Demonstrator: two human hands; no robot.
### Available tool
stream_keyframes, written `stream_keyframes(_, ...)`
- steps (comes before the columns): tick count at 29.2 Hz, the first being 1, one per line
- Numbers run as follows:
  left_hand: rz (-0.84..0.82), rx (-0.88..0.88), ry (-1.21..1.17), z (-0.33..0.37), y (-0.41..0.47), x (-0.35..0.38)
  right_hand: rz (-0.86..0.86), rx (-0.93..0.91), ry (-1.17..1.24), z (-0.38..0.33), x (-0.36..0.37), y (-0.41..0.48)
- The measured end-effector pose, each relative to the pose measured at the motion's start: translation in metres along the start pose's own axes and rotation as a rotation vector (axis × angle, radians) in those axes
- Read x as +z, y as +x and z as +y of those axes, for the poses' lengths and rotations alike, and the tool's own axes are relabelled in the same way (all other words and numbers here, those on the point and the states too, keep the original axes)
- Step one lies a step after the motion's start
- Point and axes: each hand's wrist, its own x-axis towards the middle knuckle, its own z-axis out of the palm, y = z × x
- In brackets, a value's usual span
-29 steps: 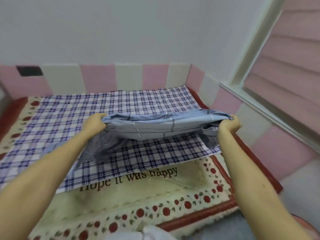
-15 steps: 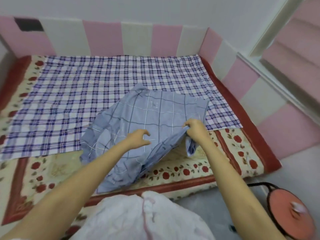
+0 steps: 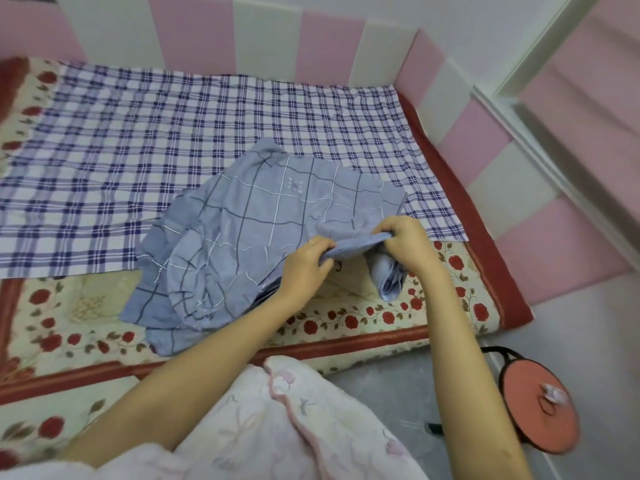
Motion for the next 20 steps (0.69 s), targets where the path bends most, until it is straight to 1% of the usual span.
stream_keyframes(2, 0.041, 0.019, -0.023, -0.003, -0.002, -0.004, -0.017, 0.021, 0.009, 0.0, 0.001, -0.001)
stream_keyframes(3, 0.021, 0.011, -0.055, -0.002, -0.001, -0.004, -0.045, 0.035, 0.006, 0.001, -0.001, -0.001)
stream_keyframes(7, -0.163, -0.095, -0.162, -0.003, 0.008, -0.009, -0.179, 0.114, 0.05, 0.002, -0.007, -0.002)
stream_keyframes(12, -0.176, -0.112, -0.173, -0.006, 0.011, -0.013, -0.189, 0.153, 0.138, 0.006, -0.004, -0.001)
stream_keyframes(13, -0.163, -0.078, -0.15, -0.005, 0.011, -0.015, -0.179, 0.153, 0.152, 0.006, -0.003, -0.001)
stream_keyframes(16, -0.095, 0.128, -0.022, -0.001, 0.008, -0.017, -0.151, 0.144, 0.205, 0.004, -0.004, -0.001)
stream_keyframes(17, -0.077, 0.165, 0.005, -0.001, 0.007, -0.015, -0.145, 0.146, 0.222, 0.003, -0.005, 0.0)
stream_keyframes(20, -0.058, 0.183, 0.002, -0.004, 0.002, -0.009, -0.121, 0.158, 0.262, -0.002, -0.007, 0.0)
